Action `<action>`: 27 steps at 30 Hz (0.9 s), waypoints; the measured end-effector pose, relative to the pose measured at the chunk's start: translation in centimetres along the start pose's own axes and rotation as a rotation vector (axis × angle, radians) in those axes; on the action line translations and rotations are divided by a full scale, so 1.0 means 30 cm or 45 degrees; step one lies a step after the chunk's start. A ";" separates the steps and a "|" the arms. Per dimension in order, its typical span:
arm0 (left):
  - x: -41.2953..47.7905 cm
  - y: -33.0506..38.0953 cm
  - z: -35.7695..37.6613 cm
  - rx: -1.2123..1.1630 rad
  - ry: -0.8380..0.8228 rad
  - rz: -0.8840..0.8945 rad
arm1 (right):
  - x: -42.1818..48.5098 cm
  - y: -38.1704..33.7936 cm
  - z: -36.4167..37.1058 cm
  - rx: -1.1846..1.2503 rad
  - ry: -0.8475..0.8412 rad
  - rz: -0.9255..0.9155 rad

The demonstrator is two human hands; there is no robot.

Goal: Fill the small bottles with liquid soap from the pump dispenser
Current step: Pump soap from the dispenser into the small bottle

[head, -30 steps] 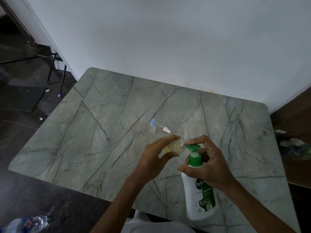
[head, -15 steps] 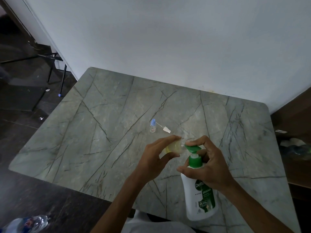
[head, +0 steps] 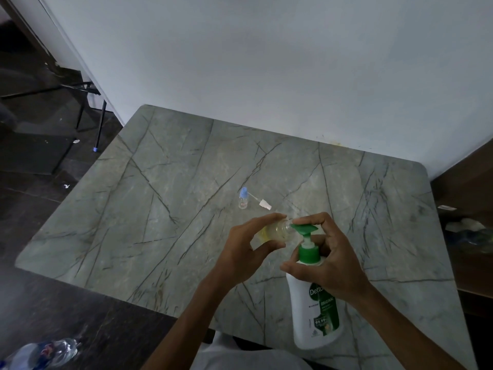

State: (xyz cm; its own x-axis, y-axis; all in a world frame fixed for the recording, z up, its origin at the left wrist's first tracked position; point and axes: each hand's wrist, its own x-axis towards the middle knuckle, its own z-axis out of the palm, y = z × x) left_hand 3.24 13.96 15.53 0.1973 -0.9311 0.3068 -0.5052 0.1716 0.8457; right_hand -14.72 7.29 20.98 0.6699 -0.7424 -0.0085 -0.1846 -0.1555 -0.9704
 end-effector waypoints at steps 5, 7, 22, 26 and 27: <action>-0.004 -0.008 -0.002 0.005 -0.013 -0.003 | -0.002 0.003 -0.001 -0.029 0.005 0.015; -0.003 -0.004 -0.004 0.023 -0.015 0.003 | -0.001 0.002 -0.001 -0.033 0.019 0.016; -0.002 0.004 -0.006 0.012 -0.003 -0.004 | -0.010 0.005 0.006 -0.032 0.036 -0.019; -0.009 -0.002 -0.004 0.046 0.006 0.004 | -0.012 0.006 0.005 -0.048 0.060 -0.005; -0.010 -0.003 -0.003 0.052 0.002 0.005 | -0.012 0.005 0.006 -0.049 0.068 0.001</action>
State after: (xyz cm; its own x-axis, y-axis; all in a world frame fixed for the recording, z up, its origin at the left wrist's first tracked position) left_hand 3.29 14.24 15.41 0.1963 -0.9300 0.3108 -0.5399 0.1621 0.8260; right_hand -14.86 7.65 20.81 0.6306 -0.7761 0.0045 -0.2133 -0.1789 -0.9605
